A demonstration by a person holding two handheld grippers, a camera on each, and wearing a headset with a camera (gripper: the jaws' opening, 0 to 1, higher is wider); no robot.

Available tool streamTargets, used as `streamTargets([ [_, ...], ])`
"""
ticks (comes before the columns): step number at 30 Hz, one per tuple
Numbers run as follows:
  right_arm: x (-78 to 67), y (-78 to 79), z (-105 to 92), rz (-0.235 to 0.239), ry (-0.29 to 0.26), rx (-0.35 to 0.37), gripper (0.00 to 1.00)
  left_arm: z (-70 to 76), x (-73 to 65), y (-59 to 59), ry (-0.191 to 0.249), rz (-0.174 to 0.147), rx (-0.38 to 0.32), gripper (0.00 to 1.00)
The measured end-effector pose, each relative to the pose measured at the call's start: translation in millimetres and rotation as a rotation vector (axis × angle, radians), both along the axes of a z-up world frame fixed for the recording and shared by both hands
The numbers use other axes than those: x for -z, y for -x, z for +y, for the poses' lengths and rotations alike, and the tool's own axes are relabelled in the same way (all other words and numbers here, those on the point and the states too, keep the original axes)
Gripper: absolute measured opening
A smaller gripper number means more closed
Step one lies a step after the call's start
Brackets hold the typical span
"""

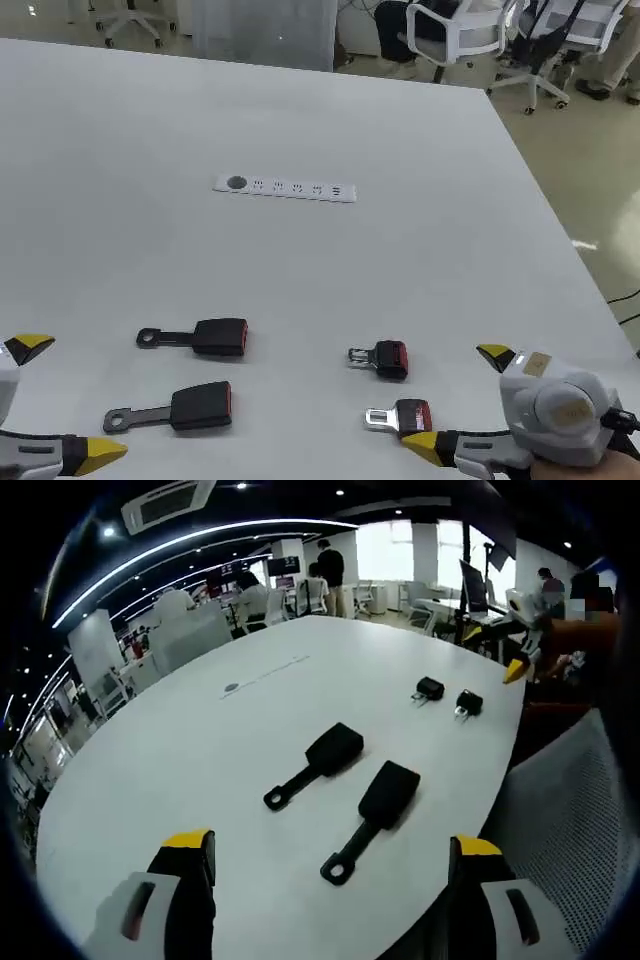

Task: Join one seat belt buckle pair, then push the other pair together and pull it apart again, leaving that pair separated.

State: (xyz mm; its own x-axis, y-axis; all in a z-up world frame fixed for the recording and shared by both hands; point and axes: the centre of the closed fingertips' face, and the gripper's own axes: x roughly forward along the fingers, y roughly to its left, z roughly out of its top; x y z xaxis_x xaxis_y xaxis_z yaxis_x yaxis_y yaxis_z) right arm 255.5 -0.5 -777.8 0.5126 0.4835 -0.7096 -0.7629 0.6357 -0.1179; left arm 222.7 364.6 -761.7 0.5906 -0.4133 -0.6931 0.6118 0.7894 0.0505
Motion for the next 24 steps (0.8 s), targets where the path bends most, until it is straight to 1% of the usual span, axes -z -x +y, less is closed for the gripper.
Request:
streamTargets([
  [3, 3.0, 1.8, -1.9, -0.002, 0.024, -0.008, 0.95, -1.6, -0.3, 0.2, -0.002, 0.000, 0.003, 0.97],
  [9, 1.8, 2.6, -3.0, -0.005, 0.030, -0.007, 0.94, -1.9, -0.3, -0.7, -0.011, -0.001, 0.009, 0.97],
  [18, -2.4, -0.3, -1.9, -0.005, 0.014, 0.013, 0.92, -0.3, -3.9, -4.2, -0.014, -0.012, 0.003, 0.96],
  [24, 0.5, 1.8, -0.7, 0.012, 0.010, 0.016, 0.90, -0.8, -5.9, -4.0, -0.013, -0.016, -0.002, 0.94],
])
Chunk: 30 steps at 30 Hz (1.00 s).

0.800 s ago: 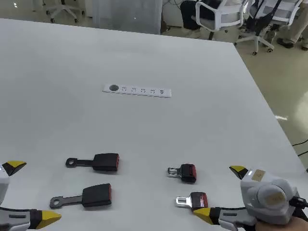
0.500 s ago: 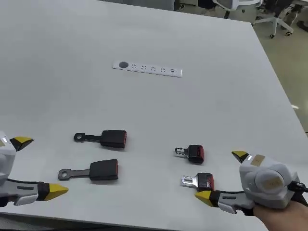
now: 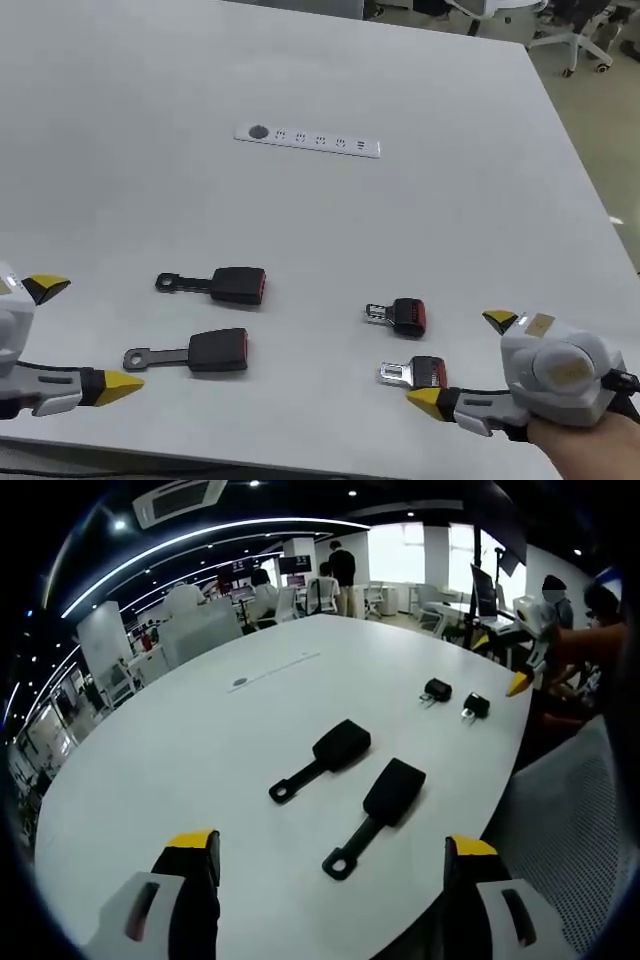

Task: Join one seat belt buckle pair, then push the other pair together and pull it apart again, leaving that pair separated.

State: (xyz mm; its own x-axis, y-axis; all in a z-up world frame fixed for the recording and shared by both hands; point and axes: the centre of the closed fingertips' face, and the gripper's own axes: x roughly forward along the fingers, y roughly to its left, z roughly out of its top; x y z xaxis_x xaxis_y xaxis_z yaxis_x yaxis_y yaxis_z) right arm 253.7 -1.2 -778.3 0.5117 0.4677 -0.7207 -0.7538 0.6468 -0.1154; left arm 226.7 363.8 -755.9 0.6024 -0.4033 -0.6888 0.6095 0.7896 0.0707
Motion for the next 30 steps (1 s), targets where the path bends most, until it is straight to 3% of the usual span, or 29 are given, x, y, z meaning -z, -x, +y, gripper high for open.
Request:
streamTargets([
  [13, -0.3, -4.9, 4.8, -0.002, 0.012, -0.014, 0.89, 0.4, 1.6, 0.5, 0.002, 0.011, -0.010, 0.98],
  [16, -13.7, -11.5, 12.0, -0.008, -0.079, 0.027, 0.89, 0.0, 0.7, 0.1, 0.002, 0.008, -0.013, 0.99],
  [22, -24.9, -18.2, 13.9, -0.033, -0.091, 0.033, 0.87, 0.1, 1.2, 0.7, -0.002, 0.012, -0.011, 1.00],
  [30, -17.3, -16.9, 16.5, -0.030, -0.052, 0.020, 0.97, -1.2, -0.5, -0.3, 0.003, 0.010, -0.010, 1.00],
])
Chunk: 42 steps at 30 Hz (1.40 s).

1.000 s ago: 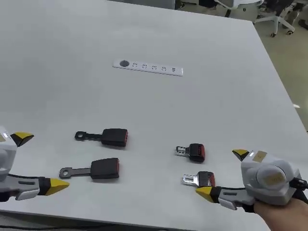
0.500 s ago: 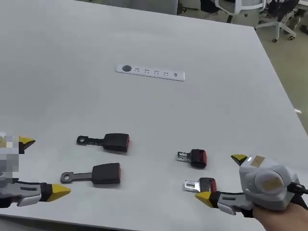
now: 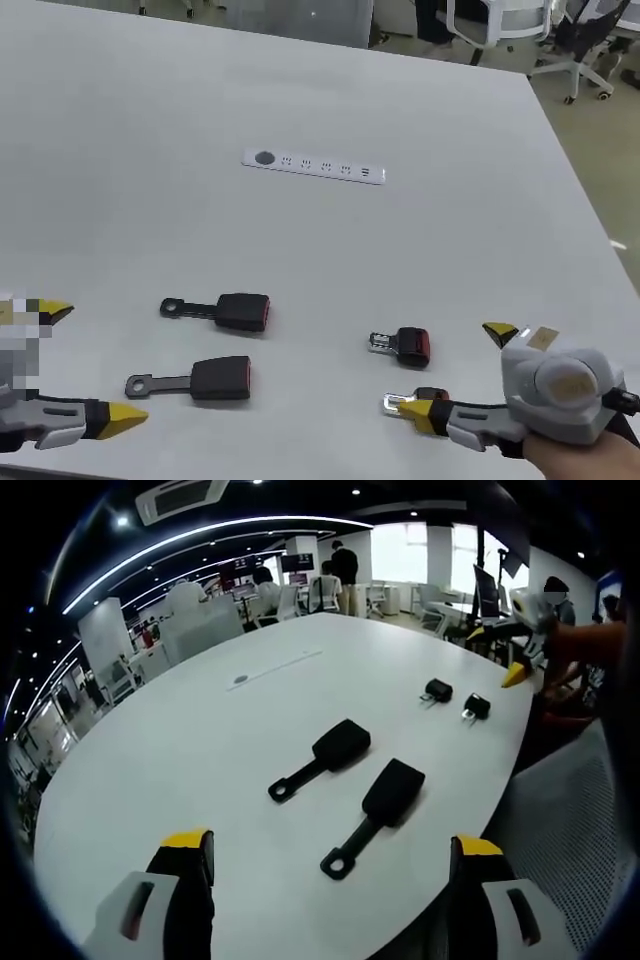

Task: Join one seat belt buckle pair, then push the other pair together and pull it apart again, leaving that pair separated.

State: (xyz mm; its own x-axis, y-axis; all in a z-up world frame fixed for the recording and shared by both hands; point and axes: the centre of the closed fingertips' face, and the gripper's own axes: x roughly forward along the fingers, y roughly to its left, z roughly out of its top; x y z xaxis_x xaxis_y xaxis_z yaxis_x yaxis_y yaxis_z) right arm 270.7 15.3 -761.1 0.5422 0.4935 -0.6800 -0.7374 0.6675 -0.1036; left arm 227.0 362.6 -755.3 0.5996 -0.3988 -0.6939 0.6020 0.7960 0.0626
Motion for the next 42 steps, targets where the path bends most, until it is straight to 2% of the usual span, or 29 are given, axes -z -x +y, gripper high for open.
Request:
streamTargets([
  [6, 0.8, 2.0, -1.8, 0.001, 0.011, -0.002, 0.98, 1.1, -1.1, -0.3, -0.005, -0.004, -0.001, 1.00],
  [8, -8.5, -1.2, -0.5, -0.009, -0.039, 0.024, 0.98, 2.2, -2.7, -1.3, -0.008, -0.011, -0.005, 1.00],
  [9, -10.2, -1.5, -1.2, -0.008, -0.040, 0.023, 0.98, 2.3, -3.5, -1.8, -0.005, -0.012, -0.007, 1.00],
  [15, -12.2, -3.6, -3.3, -0.029, -0.009, -0.003, 0.96, -1.1, -5.6, -4.3, -0.007, -0.020, 0.003, 1.00],
  [16, -11.4, -3.4, -4.2, -0.028, -0.004, -0.005, 0.95, -1.9, -7.5, -6.3, -0.012, -0.039, 0.011, 1.00],
  [17, -10.7, -2.9, -5.1, -0.024, -0.001, -0.005, 0.93, -4.2, -12.9, -9.9, -0.015, -0.082, 0.032, 0.98],
  [19, -10.1, -3.8, -9.4, -0.036, 0.013, 0.008, 0.91, -7.2, -15.1, -7.1, 0.004, -0.071, 0.040, 0.89],
  [20, -9.2, -3.5, -10.9, -0.040, 0.022, 0.005, 0.90, -8.0, -15.3, -7.6, 0.008, -0.072, 0.040, 0.89],
  [23, -1.3, 2.6, -13.3, -0.033, 0.084, -0.048, 0.87, -10.9, -12.0, -6.0, 0.017, -0.049, 0.047, 0.89],
  [25, -1.3, 4.2, -12.9, -0.059, 0.111, -0.081, 0.86, -11.9, -7.8, -5.3, 0.001, -0.039, 0.063, 0.89],
  [29, 4.4, 10.2, -11.0, -0.054, 0.138, -0.138, 0.85, -16.2, -0.2, -2.7, -0.032, -0.012, 0.118, 0.88],
  [30, 5.5, 11.0, -11.1, -0.061, 0.154, -0.160, 0.83, -17.6, 2.4, -1.5, -0.051, 0.000, 0.144, 0.87],
  [33, 7.6, 14.2, -9.2, -0.054, 0.151, -0.183, 0.81, -20.2, 6.6, -1.8, -0.100, 0.003, 0.207, 0.83],
  [35, 8.6, 16.1, -9.2, -0.045, 0.158, -0.199, 0.78, -18.1, 10.1, -3.9, -0.166, 0.000, 0.236, 0.81],
  [39, 12.7, 18.3, -12.1, -0.033, 0.179, -0.228, 0.72, -29.7, 10.3, -7.0, -0.144, 0.005, 0.253, 0.80],
  [42, 17.9, 17.5, -17.2, -0.016, 0.199, -0.231, 0.72, -36.1, 13.5, -8.4, -0.157, 0.006, 0.289, 0.79],
])
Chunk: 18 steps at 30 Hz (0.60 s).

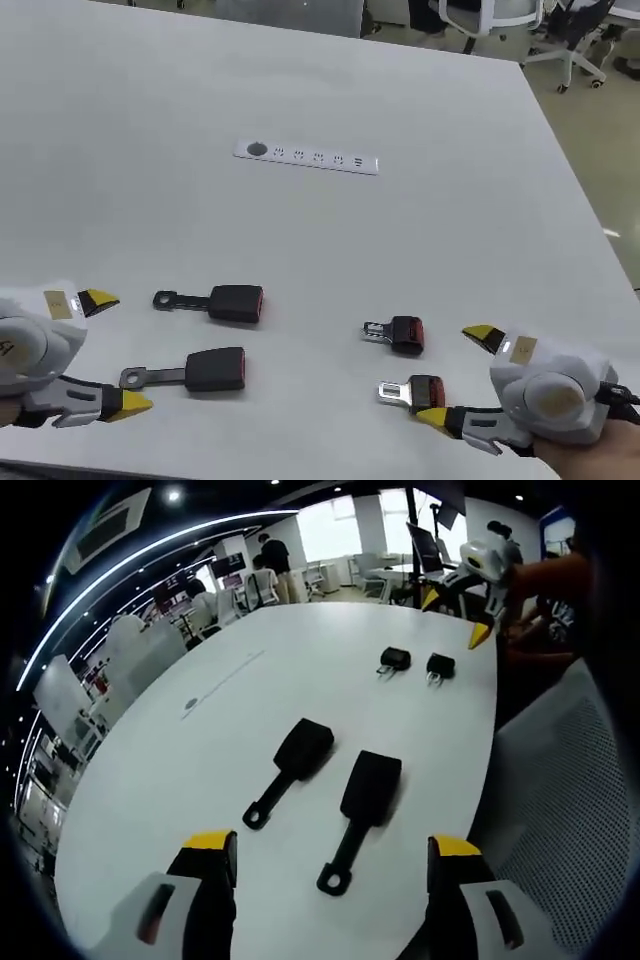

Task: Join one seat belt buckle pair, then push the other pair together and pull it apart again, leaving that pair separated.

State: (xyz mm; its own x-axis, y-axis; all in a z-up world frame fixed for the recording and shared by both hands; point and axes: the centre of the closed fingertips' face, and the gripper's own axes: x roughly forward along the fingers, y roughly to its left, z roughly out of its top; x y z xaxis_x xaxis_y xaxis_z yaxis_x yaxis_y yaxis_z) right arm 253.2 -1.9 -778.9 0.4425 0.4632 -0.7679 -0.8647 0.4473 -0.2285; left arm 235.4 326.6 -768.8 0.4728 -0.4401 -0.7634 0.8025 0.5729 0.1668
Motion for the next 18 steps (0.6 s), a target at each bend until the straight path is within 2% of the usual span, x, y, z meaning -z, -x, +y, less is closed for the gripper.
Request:
streamTargets([
  [1, 4.1, 2.7, -2.1, 0.026, 0.012, -0.010, 0.70, -2.3, 2.4, -0.7, -0.005, 0.005, 0.010, 0.79],
  [4, 7.9, 1.4, -4.8, 0.026, 0.021, -0.015, 0.64, -7.0, 8.6, -1.9, -0.009, 0.022, 0.028, 0.76],
  [8, 14.4, 1.7, -4.8, 0.037, 0.041, -0.043, 0.62, -12.9, 18.7, -0.8, -0.045, 0.049, 0.080, 0.71],
  [10, 17.0, 2.2, -3.3, 0.037, 0.053, -0.073, 0.60, -19.6, 21.8, -1.8, -0.038, 0.047, 0.107, 0.69],
  [11, 20.0, 1.7, -3.9, 0.025, 0.080, -0.105, 0.60, -22.0, 23.6, -2.2, -0.037, 0.046, 0.115, 0.69],
  [13, 26.1, 3.6, -3.3, 0.040, 0.096, -0.136, 0.58, -25.0, 28.4, -2.6, -0.053, 0.047, 0.135, 0.68],
  [15, 29.0, 3.0, -2.4, 0.041, 0.098, -0.147, 0.56, -30.0, 34.5, -1.8, -0.051, 0.070, 0.145, 0.66],
  [18, 35.4, 4.1, -0.8, 0.067, 0.101, -0.181, 0.52, -34.2, 41.7, -3.7, -0.067, 0.084, 0.162, 0.64],
])
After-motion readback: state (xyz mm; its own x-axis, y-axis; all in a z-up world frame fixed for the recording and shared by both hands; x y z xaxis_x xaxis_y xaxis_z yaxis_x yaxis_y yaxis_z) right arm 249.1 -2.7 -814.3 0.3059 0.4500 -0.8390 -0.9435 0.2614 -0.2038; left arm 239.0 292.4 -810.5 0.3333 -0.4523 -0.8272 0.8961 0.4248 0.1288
